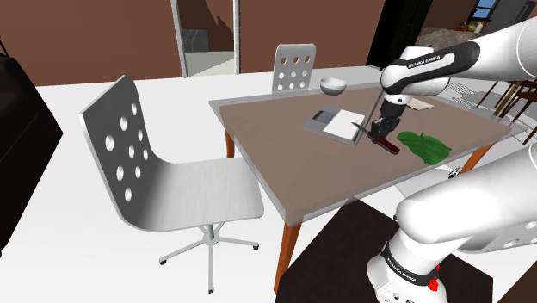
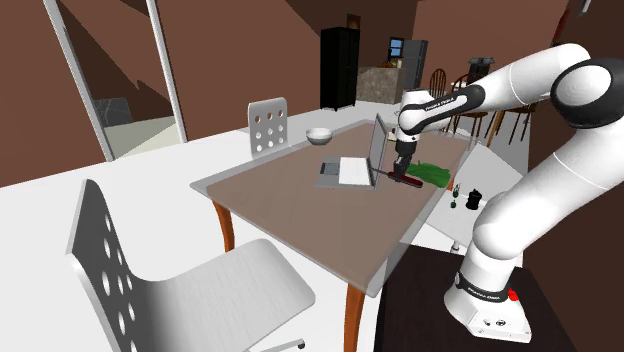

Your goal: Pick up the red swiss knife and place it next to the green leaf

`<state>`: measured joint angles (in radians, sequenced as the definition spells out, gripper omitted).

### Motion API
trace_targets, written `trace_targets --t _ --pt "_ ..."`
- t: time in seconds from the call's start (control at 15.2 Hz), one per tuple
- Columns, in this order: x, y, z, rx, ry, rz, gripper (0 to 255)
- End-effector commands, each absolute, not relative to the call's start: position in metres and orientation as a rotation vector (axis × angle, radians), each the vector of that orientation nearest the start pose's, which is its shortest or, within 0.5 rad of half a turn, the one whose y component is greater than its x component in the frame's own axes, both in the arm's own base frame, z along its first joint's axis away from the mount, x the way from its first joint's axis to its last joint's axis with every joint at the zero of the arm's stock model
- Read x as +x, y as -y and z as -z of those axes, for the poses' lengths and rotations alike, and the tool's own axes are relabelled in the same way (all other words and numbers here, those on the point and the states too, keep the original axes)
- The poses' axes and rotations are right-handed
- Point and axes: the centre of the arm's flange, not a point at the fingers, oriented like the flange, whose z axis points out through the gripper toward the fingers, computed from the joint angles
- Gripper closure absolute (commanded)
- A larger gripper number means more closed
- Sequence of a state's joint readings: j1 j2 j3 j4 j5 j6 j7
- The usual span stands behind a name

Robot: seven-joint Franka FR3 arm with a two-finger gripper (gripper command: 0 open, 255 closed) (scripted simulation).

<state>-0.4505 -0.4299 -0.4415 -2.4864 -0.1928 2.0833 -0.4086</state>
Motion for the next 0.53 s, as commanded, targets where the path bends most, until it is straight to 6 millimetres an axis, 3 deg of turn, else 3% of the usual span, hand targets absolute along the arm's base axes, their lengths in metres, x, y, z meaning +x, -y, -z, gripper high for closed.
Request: trace_targets --t 0.0,0.2,0.46 --pt "0.229 0.349 -0.427 -3.083 -0.550 0.008 255" --pt "0.193 0.374 -0.427 -3.083 -0.550 0.008 255" --pt "0.193 0.374 -0.406 -3.083 -0.550 0.008 255"
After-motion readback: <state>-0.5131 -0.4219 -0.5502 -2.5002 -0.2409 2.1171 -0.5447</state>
